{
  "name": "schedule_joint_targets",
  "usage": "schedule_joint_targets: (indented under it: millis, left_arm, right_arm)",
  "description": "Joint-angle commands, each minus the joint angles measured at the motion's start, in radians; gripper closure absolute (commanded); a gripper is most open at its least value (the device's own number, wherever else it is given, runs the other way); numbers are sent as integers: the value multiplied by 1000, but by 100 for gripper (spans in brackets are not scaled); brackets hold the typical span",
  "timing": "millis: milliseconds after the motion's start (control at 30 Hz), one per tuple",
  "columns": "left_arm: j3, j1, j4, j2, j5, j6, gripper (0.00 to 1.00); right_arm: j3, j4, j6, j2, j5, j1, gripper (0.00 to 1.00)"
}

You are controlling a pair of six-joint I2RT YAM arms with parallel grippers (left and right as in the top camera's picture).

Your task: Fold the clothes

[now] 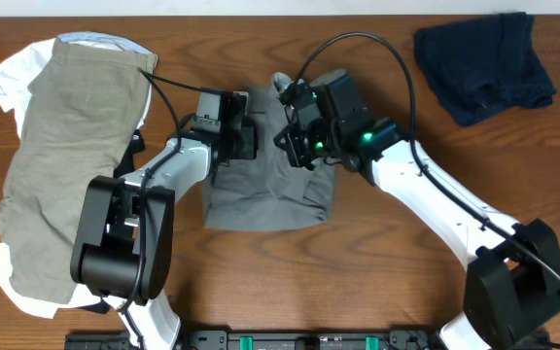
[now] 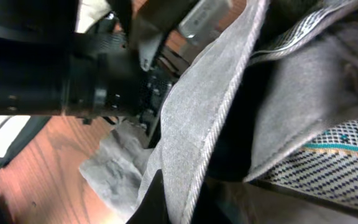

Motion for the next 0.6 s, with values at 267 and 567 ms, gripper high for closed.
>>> schedule_joint_targets:
  millis: [267,567]
  left_arm:
    - [-2,95,-117,-171,-108,-72,94]
    - [-2,200,-203,-273,-211,-72,95]
  right_arm:
    - [24,-6,31,-3,9,-2,99]
    - [24,82,31,8,5,36,96]
